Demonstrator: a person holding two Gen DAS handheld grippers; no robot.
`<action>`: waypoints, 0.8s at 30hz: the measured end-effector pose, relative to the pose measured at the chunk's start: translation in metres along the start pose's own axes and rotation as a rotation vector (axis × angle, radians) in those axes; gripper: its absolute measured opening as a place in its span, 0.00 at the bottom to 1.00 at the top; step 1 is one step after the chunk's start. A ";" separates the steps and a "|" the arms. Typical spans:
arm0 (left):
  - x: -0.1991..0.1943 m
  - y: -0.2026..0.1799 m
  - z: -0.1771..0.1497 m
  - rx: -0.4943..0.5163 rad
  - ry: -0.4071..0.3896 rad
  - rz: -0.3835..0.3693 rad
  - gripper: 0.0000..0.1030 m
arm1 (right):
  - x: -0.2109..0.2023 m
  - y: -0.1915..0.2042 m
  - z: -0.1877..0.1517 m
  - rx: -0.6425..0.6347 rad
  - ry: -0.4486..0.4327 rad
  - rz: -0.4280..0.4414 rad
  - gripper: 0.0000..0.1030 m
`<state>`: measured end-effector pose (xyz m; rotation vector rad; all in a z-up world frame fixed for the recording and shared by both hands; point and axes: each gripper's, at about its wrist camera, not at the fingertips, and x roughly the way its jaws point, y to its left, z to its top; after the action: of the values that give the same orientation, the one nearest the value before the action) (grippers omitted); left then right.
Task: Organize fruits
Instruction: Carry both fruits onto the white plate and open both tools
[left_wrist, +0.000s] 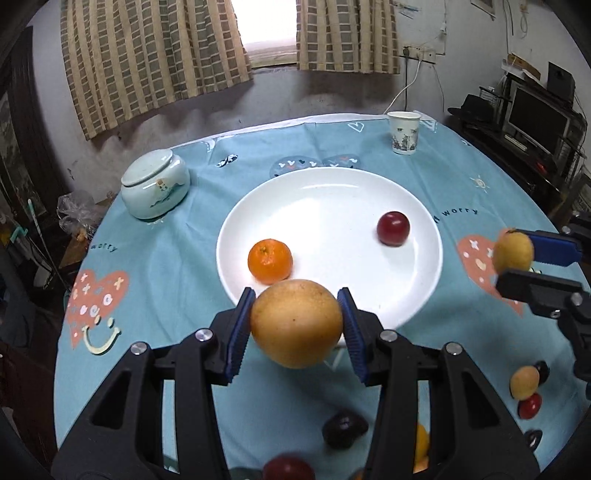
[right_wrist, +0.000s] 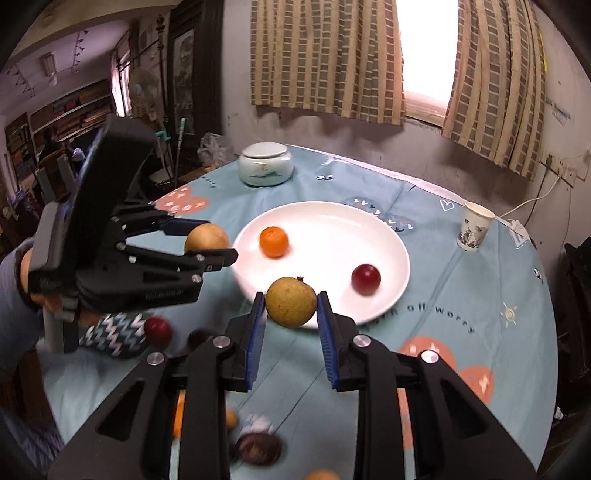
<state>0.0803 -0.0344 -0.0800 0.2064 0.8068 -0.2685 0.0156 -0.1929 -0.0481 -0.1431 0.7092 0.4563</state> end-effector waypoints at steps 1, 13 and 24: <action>0.007 0.001 0.002 -0.003 0.004 0.005 0.45 | 0.010 -0.004 0.004 0.006 0.013 -0.002 0.27; 0.056 0.007 0.019 0.007 0.035 0.045 0.45 | 0.090 -0.024 0.018 0.027 0.118 -0.039 0.27; 0.077 0.004 0.020 0.021 0.068 0.066 0.45 | 0.117 -0.030 0.017 0.028 0.164 -0.053 0.27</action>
<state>0.1461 -0.0485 -0.1223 0.2627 0.8634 -0.2082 0.1172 -0.1733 -0.1124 -0.1739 0.8700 0.3866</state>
